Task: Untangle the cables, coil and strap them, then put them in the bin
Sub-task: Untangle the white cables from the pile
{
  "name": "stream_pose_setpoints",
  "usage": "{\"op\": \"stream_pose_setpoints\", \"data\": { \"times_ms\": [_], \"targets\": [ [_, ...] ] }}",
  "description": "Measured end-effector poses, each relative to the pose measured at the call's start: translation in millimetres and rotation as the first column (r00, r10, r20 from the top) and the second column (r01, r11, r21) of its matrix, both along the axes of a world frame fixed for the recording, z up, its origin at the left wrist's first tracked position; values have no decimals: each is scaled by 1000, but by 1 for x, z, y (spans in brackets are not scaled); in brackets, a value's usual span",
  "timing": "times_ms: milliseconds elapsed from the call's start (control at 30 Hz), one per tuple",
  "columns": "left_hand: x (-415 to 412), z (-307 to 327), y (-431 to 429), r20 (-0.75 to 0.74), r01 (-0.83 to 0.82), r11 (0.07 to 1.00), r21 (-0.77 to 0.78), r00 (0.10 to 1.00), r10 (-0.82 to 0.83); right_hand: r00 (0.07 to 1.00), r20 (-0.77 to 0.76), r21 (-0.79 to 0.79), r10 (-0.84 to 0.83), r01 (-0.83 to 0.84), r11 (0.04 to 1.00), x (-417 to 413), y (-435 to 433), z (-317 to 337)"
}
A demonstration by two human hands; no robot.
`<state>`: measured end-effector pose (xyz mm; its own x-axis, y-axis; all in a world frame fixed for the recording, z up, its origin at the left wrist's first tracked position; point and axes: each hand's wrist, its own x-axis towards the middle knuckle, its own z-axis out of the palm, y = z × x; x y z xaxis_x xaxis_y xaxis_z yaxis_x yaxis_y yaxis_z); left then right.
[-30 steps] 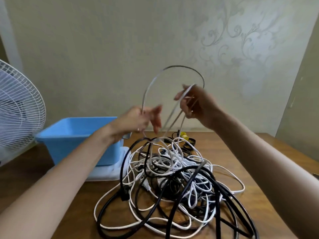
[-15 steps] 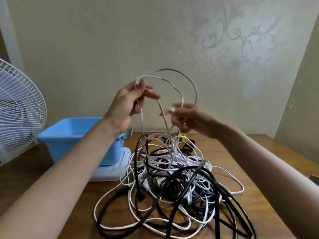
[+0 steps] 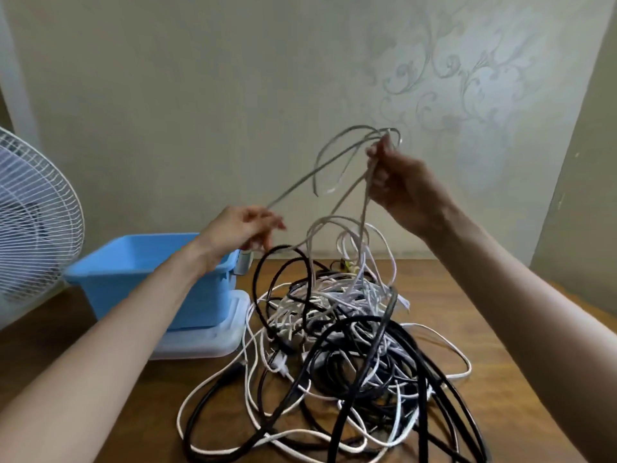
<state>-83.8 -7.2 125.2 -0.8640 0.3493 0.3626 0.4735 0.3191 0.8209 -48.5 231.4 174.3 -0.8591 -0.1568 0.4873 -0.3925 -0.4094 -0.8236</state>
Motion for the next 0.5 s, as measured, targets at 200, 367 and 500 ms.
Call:
{"op": "stream_pose_setpoints", "data": {
  "times_ms": [200, 367, 500],
  "targets": [
    [26, 2, 18, -617, -434, 870, 235, 624, 479, 992, -15, 89, 126, -124, 988, -9, -6, -12],
    [59, -12, 70, -615, -364, 931, 19, 730, 298, 991, -62, 260, 120, -101, 960, -3, -12, -18],
    [36, -20, 76, -447, -313, 942, -125, 865, 228, 991, -72, 306, 111, -84, 948, 3, -11, -23]
  ]
}}
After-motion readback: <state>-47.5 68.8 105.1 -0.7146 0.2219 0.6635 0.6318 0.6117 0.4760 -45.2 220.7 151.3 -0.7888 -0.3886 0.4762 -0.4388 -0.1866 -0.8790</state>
